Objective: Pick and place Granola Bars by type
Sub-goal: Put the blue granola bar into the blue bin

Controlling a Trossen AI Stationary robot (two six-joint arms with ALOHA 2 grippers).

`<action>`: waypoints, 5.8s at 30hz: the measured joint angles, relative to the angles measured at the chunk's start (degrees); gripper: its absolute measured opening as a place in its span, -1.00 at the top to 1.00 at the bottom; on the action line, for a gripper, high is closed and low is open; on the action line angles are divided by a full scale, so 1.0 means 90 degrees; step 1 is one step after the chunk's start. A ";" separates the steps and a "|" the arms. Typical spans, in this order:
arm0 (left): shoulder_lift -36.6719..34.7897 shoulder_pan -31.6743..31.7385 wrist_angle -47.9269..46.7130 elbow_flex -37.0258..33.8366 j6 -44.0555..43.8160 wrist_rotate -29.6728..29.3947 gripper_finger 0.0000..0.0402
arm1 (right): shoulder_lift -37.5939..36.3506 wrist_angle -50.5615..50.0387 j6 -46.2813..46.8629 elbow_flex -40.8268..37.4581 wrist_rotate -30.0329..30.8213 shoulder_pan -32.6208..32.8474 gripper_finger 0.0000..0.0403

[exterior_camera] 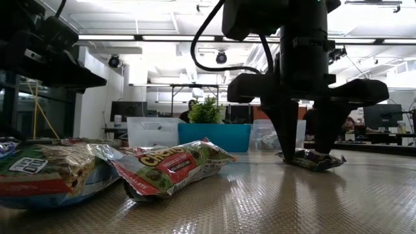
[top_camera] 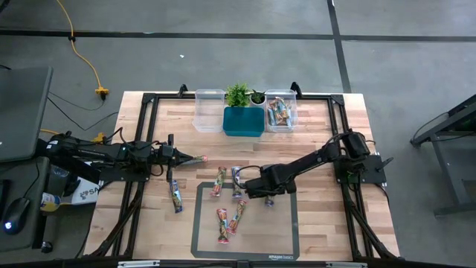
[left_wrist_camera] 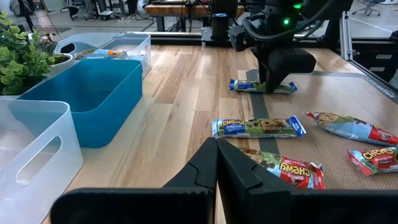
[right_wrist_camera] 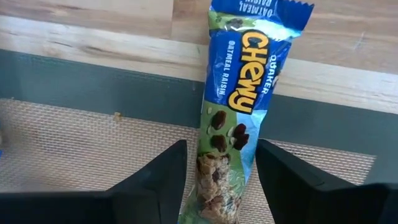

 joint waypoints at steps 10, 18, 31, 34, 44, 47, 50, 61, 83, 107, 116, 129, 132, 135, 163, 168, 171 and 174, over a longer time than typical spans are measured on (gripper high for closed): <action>0.0002 -0.0002 0.0000 -0.0001 -0.0001 0.0000 0.99 | 0.0123 0.0121 -0.0024 0.0007 -0.0079 0.0002 0.22; 0.0002 -0.0002 0.0000 -0.0002 0.0000 0.0000 0.99 | 0.0128 0.0108 0.0005 0.0005 -0.0067 0.0005 0.39; 0.0002 0.0000 0.0000 -0.0002 -0.0002 0.0000 0.99 | 0.0137 0.0149 -0.0009 0.0034 -0.0043 0.0007 0.72; 0.0002 -0.0002 0.0000 0.0000 0.0000 0.0000 0.99 | 0.0151 0.0154 -0.0024 0.0111 0.0003 0.0010 0.73; 0.0000 0.0000 0.0000 -0.0002 -0.0001 0.0000 0.99 | 0.0170 0.0205 -0.0189 0.0585 0.0511 0.0005 0.76; 0.0001 0.0000 0.0000 -0.0001 -0.0001 0.0000 0.99 | 0.0167 0.0204 -0.0246 0.0773 0.0709 0.0000 0.79; 0.0000 -0.0001 0.0000 0.0000 0.0000 0.0000 0.99 | 0.0167 0.0190 -0.0405 0.1006 0.0910 -0.0009 0.80; 0.0000 0.0000 0.0000 -0.0002 -0.0002 0.0000 0.99 | 0.0147 0.0087 -0.1748 0.2278 0.2193 -0.0603 0.83; 0.0001 -0.0001 -0.0001 -0.0001 -0.0001 0.0000 0.99 | 0.0140 -0.0032 -0.7659 0.2943 0.0088 -0.3816 0.82; 0.0000 0.0000 0.0000 0.0000 -0.0001 0.0000 0.99 | 0.0195 0.0060 -1.4811 0.2941 0.0845 -0.4201 0.84; 0.0000 -0.0001 0.0000 0.0000 -0.0001 0.0000 0.99 | 0.0359 0.0301 -1.4487 0.2936 -0.0097 -0.4257 0.83; 0.0002 0.0000 0.0000 -0.0001 -0.0001 0.0001 0.99 | 0.1154 -0.1029 -1.3964 0.2931 -0.0351 -0.4418 0.81; 0.0000 -0.0001 0.0000 -0.0002 -0.0001 0.0000 0.99 | 0.1302 -0.1208 -1.3909 0.2931 -0.0392 -0.4394 0.80; 0.0000 -0.0001 -0.0001 -0.0001 -0.0001 0.0000 0.99 | 0.1323 -0.1231 -1.3820 0.2931 -0.0399 -0.4388 0.79; 0.0000 -0.0001 -0.0001 0.0000 0.0000 0.0000 0.99 | 0.1311 -0.2256 -1.2891 0.4360 -0.1177 -0.4369 0.16; 0.0000 0.0000 0.0000 -0.0002 -0.0002 0.0000 0.99 | 0.1309 -0.2403 -1.2540 0.5324 -0.1698 -0.4347 0.20; 0.0000 -0.0001 0.0000 -0.0001 0.0000 0.0000 0.99 | 0.1309 -0.2425 -1.2473 0.5999 -0.1710 -0.4262 0.24; 0.0001 -0.0002 -0.0001 -0.0001 -0.0001 0.0001 0.99 | 0.1279 -0.2421 -1.2393 0.6589 -0.1714 -0.4122 0.27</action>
